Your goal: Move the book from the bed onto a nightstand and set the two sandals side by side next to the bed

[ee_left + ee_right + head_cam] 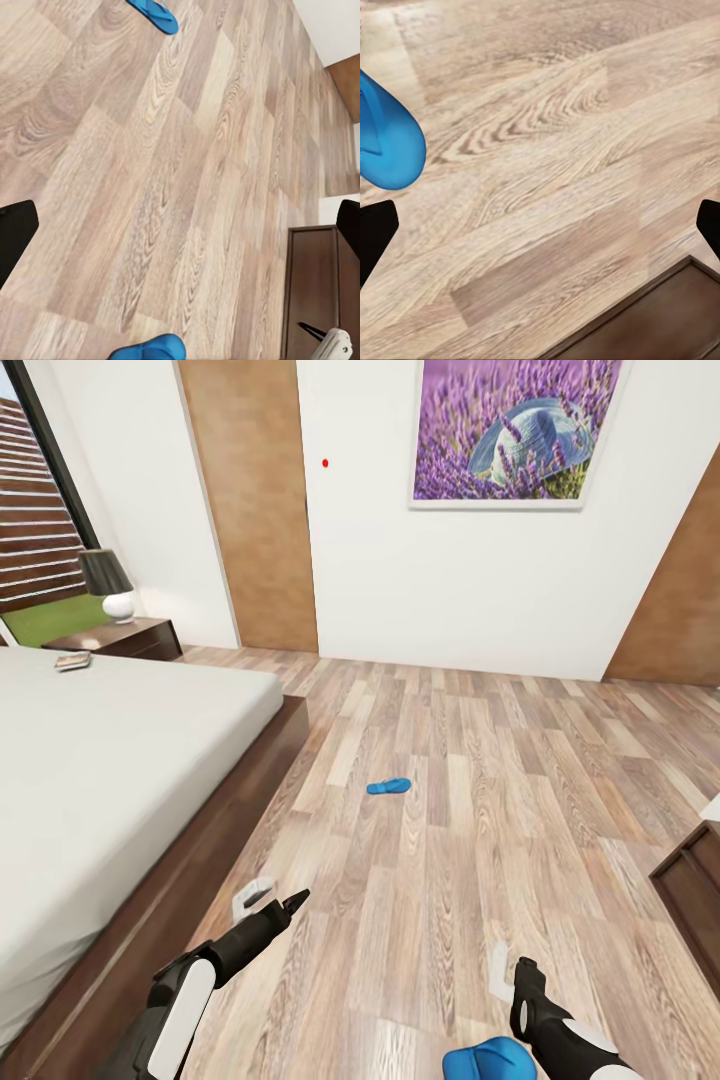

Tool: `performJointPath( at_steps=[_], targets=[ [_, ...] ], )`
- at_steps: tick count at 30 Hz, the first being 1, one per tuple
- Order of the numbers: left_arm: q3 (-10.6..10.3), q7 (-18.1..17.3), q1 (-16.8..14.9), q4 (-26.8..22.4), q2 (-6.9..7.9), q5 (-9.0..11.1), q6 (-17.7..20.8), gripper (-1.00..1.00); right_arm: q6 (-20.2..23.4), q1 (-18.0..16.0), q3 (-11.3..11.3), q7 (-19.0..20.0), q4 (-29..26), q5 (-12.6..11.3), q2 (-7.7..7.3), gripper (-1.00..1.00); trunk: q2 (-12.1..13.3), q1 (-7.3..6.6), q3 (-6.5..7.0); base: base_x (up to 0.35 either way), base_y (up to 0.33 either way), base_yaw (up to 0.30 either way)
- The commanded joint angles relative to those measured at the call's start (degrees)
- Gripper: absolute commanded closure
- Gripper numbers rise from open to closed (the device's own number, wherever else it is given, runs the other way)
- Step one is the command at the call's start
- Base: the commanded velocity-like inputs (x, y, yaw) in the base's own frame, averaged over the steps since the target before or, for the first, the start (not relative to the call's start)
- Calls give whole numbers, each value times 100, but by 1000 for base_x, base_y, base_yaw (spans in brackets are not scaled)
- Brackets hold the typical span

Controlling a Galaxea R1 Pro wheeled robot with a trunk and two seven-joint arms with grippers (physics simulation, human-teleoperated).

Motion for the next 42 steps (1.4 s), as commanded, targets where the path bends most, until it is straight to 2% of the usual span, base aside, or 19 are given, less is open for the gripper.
performJointPath(
  at_steps=[1, 17, 21, 23, 24, 27, 28, 29, 31, 37, 42],
  targets=[
    [22, -16, -3, -3, -7, 28, 51, -100, 40, 0, 46, 39, -16, 38, -7, -100, -44, 22, -23, 0, 0, 0],
    [22, -16, -3, -3, -8, 28, 51, -100, 42, 0, 44, 52, -16, 39, -13, -100, -685, 373, -310, 0, 0, 0],
    [22, -16, -3, -3, -7, 28, 51, -100, 50, 0, 44, 103, -24, 43, -172, -100, -846, 461, -382, 0, 0, 0],
    [22, -16, -3, -3, -6, 28, 51, -100, 50, 0, 44, 131, -26, 44, -197, -100, -926, 505, -418, 0, 0, 0],
    [22, -16, -3, -3, -3, 28, 51, -100, 51, 0, 44, 196, -35, 45, -212, -100, -966, 527, -436, 0, 0, 0],
    [22, -16, -3, -3, -2, 28, 51, -100, 50, 0, 44, 835, -67, 46, -253, -100, -1086, 593, -490, 0, 0, 0],
    [22, -16, -3, -3, -2, 28, 51, -100, 47, 0, 44, 1348, -77, 42, -259, -100, -1126, 615, -508, 0, 0, 0],
    [22, -16, -3, -3, -1, 28, 51, -100, 44, 0, 44, 1664, -86, 41, -265, -100, -1167, 637, -526, 0, 0, 0],
    [22, -16, -3, -3, -5, 28, 51, -100, 31, 0, 44, 2068, -98, 41, -272, -100, -1247, 681, -562, 0, 0, 0],
    [22, -16, -3, -3, -3, 28, 51, -100, 25, 0, 39, 2221, -114, 47, -275, -100, -1487, 812, -670, 0, 0, 0],
    [22, -16, -3, -3, 0, 28, 51, -100, 25, 0, 40, 2013, -250, 50, -316, -100, -1688, 922, -759, 0, 0, 0]
  ],
)
